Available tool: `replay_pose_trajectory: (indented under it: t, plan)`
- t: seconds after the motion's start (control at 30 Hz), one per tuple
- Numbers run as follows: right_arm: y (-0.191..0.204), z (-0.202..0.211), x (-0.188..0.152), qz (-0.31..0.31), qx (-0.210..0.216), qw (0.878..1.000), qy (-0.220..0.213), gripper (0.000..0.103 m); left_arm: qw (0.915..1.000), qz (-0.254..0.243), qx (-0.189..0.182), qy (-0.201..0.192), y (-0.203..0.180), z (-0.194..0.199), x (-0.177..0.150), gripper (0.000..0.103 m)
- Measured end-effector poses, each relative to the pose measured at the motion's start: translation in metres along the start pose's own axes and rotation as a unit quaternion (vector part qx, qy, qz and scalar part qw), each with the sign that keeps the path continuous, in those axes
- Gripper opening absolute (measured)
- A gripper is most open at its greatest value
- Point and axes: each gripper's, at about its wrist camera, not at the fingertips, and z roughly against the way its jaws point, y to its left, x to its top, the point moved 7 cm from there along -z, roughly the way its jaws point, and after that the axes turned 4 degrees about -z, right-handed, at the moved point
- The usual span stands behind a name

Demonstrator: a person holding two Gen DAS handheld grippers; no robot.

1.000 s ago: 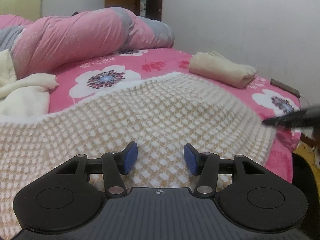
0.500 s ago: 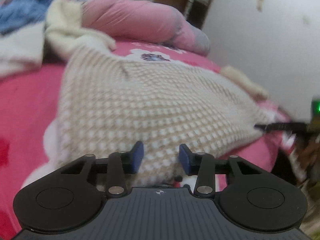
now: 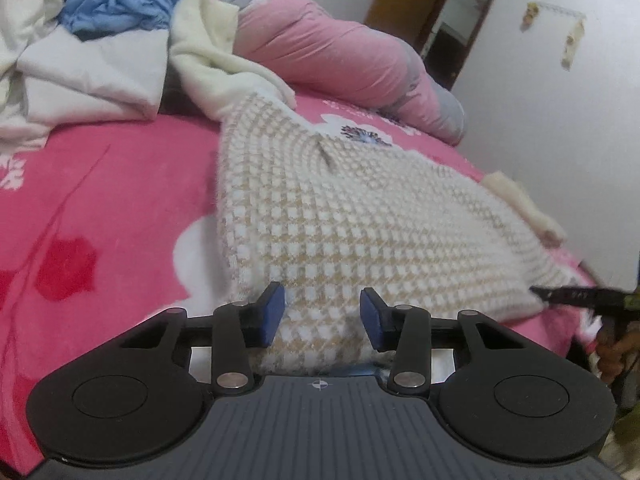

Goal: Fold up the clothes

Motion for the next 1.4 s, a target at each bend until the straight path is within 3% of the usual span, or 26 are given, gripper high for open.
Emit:
replay_pose_trajectory:
  t: [0.07,0.17,0.23,0.3,0.37,0.43,0.6,0.73,0.8,0.87,0.93,1.07,1.2,1.3,1.4]
  plan:
    - [0.003,0.007,0.004,-0.007,-0.005,1.0,0.006,0.014,0.9993,-0.005,-0.011,-0.034,-0.005,0.016,0.013,0.049]
    - [0.014,0.023,0.014,0.012,0.003,1.0,-0.023,0.015,0.9964,-0.042,0.002,-0.073,-0.008,0.02,0.037,0.051]
    - [0.019,0.029,0.021,0.017,0.007,0.999,-0.046,0.015,0.9964,-0.037,0.013,-0.075,0.001,0.008,0.045,0.051]
    - [0.023,0.029,0.025,0.019,0.006,0.998,-0.058,0.015,0.9988,-0.002,0.034,-0.035,0.024,-0.02,0.039,0.051]
    - [0.019,0.013,0.019,0.012,-0.011,0.999,-0.031,0.016,0.9978,0.039,0.051,0.014,0.048,-0.045,0.029,0.053]
    - [0.012,-0.004,0.014,0.001,-0.026,1.0,-0.001,0.015,0.9968,0.073,0.032,0.0,0.054,-0.038,0.032,0.052]
    - [0.015,0.011,0.035,0.015,-0.032,0.999,-0.034,0.016,0.9959,0.015,0.062,-0.065,0.048,0.0,0.067,0.052]
    - [0.025,0.013,0.061,0.023,-0.014,0.997,-0.078,0.016,0.9951,-0.024,0.045,-0.085,0.027,-0.019,0.095,0.053]
    - [0.024,-0.002,0.062,0.018,-0.008,0.997,-0.074,0.016,0.997,-0.018,0.048,-0.058,0.023,-0.05,0.099,0.053]
    - [0.02,-0.028,0.053,0.02,-0.008,0.999,-0.045,0.018,0.9972,0.003,0.073,-0.014,0.028,-0.077,0.087,0.052]
    - [0.017,-0.037,0.046,0.027,0.0,0.998,-0.049,0.018,0.9945,0.019,0.099,0.029,0.037,-0.101,0.071,0.052]
    - [0.024,-0.023,0.06,0.043,-0.004,0.998,-0.034,0.019,0.9956,0.017,0.092,0.008,0.033,-0.088,0.081,0.052]
    - [0.031,-0.003,0.097,0.049,0.007,0.995,-0.085,0.02,0.9972,0.011,0.071,-0.023,0.021,-0.082,0.11,0.053]
    - [0.026,-0.022,0.112,0.042,0.001,0.995,-0.091,0.02,0.9963,0.02,0.084,-0.007,0.021,-0.11,0.121,0.053]
    - [0.01,-0.066,0.1,0.02,-0.013,0.999,-0.03,0.02,0.9883,0.016,0.142,0.052,0.036,-0.152,0.11,0.051]
